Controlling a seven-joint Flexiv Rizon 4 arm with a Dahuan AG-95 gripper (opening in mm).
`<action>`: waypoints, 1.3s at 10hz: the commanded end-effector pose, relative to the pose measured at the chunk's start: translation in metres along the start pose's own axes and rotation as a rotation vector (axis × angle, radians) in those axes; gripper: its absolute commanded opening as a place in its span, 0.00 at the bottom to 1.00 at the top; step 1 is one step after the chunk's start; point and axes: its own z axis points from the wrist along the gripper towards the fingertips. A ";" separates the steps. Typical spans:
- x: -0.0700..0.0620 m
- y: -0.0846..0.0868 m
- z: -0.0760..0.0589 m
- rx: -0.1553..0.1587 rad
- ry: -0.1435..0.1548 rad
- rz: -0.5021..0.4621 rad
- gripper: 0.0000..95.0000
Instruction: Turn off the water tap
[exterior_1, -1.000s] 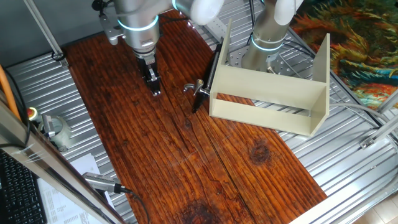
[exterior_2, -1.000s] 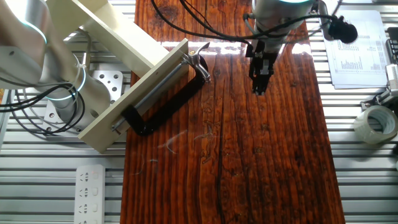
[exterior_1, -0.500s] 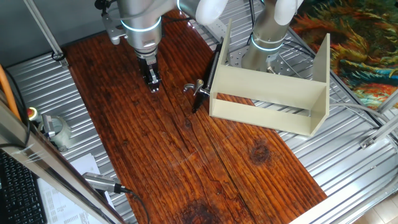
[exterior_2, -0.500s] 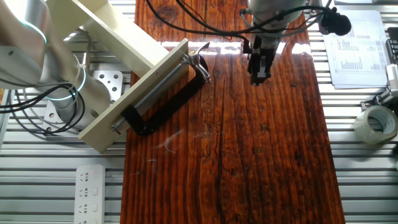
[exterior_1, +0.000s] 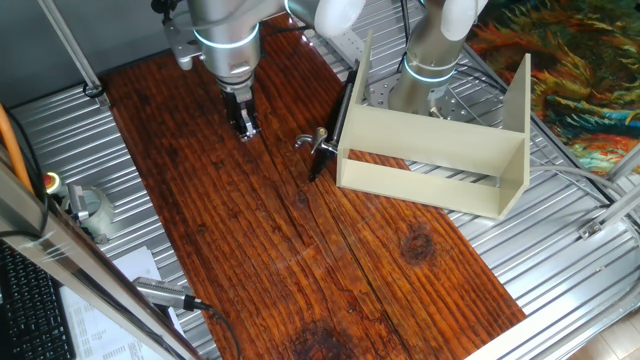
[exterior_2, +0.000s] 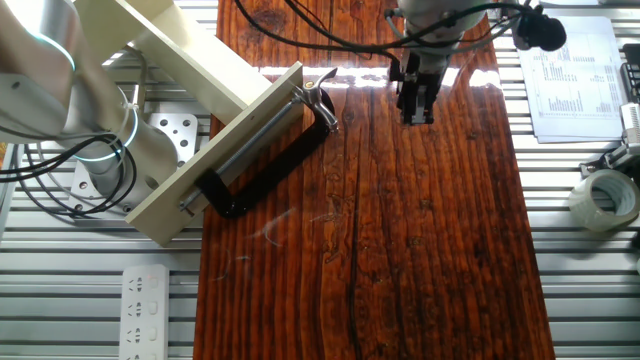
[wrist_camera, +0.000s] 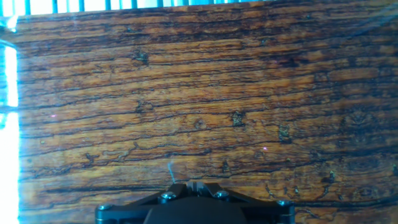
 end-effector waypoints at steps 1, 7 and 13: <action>0.002 0.008 -0.003 -0.007 0.001 -0.013 0.00; 0.008 0.048 -0.002 -0.008 0.006 -0.002 0.00; 0.011 0.063 0.002 -0.008 0.025 -0.052 0.00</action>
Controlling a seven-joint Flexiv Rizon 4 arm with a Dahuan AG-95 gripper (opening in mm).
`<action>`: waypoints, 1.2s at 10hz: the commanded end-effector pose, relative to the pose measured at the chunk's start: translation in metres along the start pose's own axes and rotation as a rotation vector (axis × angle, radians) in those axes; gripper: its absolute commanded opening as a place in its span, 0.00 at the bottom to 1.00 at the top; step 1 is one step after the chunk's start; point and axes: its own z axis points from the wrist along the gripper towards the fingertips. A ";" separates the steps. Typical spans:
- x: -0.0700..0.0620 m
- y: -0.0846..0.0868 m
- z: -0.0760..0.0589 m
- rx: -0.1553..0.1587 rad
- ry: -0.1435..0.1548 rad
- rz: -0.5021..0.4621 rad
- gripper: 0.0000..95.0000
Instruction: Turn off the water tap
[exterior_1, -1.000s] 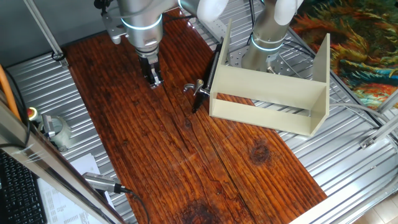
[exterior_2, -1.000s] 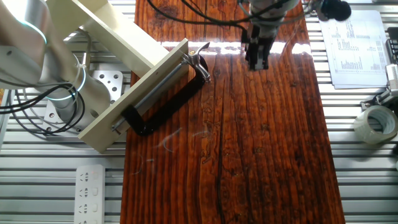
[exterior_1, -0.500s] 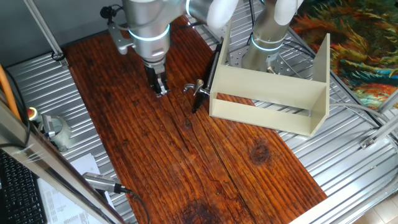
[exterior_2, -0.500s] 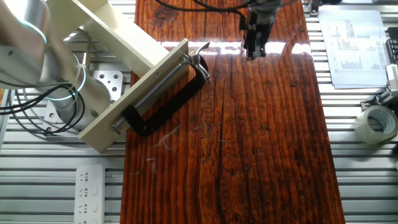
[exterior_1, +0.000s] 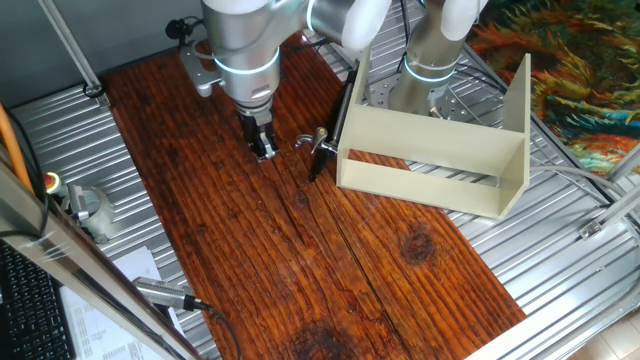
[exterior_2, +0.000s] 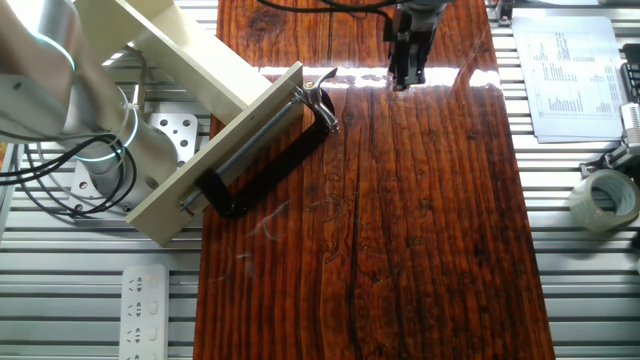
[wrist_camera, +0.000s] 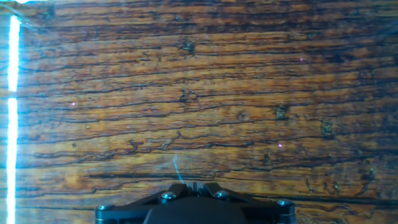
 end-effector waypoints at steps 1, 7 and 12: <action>0.001 0.002 0.001 0.002 0.013 -0.014 0.00; 0.004 0.006 -0.002 -0.004 0.025 -0.074 0.00; 0.005 0.007 -0.002 -0.007 0.042 -0.087 0.00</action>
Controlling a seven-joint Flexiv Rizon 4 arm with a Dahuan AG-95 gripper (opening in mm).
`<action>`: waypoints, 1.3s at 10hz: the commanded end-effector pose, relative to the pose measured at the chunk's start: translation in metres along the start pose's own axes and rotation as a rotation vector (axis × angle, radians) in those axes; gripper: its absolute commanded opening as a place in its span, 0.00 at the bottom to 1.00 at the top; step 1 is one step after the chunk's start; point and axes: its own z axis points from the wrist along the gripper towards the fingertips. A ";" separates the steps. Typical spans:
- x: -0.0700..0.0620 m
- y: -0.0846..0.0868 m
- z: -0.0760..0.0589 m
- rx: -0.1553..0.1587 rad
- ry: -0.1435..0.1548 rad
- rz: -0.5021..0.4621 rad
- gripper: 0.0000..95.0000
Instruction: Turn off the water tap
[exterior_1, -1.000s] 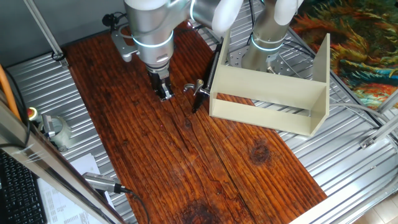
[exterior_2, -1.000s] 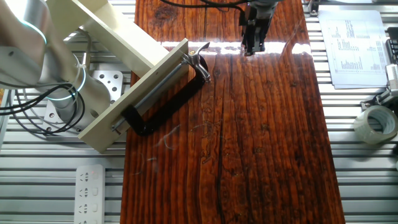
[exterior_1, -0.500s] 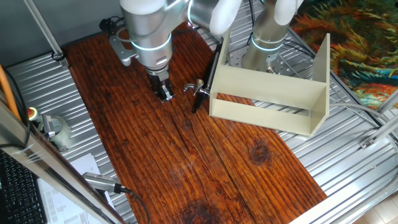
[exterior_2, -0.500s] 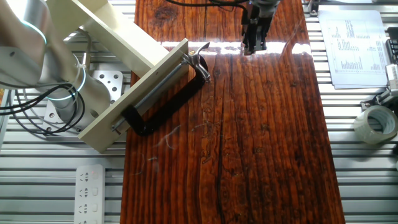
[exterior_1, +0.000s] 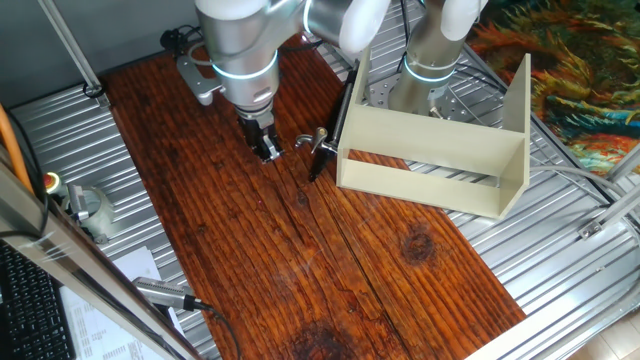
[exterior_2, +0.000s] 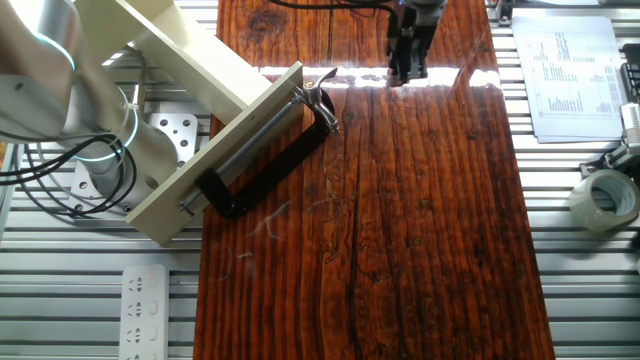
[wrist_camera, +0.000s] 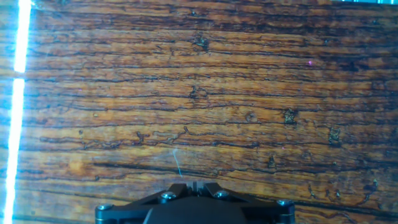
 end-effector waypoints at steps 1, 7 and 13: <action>0.001 0.001 0.000 -0.001 -0.001 -0.011 0.00; 0.002 0.002 -0.001 -0.006 0.021 -0.076 0.00; 0.002 0.002 -0.001 -0.013 0.094 -0.022 0.00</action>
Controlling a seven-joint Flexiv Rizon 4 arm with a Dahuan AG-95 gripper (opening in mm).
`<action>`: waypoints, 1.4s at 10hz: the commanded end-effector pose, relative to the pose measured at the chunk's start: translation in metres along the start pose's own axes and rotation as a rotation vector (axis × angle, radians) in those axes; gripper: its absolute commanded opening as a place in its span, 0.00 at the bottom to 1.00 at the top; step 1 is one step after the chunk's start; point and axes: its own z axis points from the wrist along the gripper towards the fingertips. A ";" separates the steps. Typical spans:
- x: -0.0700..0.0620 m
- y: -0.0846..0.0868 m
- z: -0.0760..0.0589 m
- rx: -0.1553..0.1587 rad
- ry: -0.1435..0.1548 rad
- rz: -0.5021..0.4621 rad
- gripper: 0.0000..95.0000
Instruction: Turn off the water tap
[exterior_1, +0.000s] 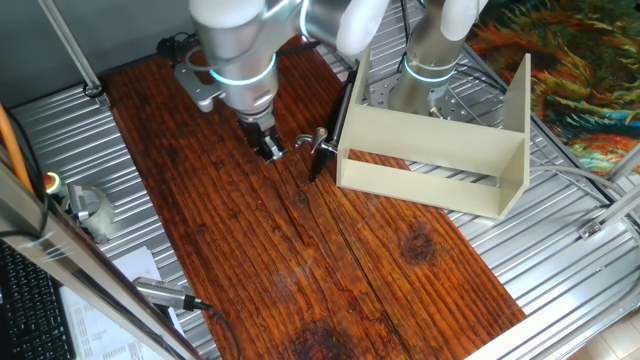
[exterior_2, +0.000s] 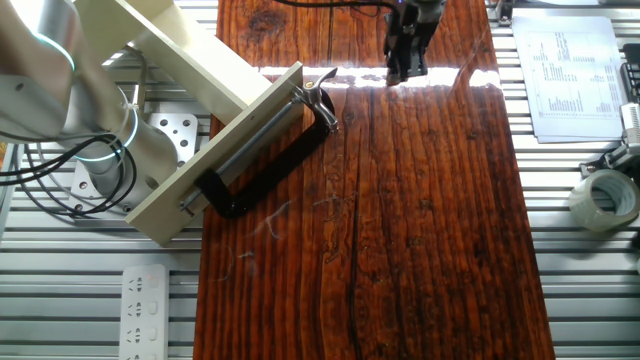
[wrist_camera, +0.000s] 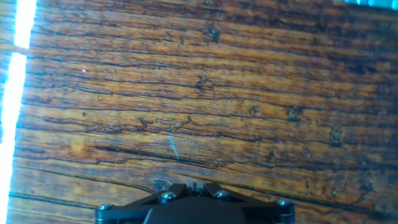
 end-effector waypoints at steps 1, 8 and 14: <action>0.004 0.009 0.001 -0.025 0.040 0.015 0.00; 0.035 0.050 0.007 -0.056 0.067 0.011 0.00; 0.052 0.061 0.012 -0.069 0.096 0.012 0.00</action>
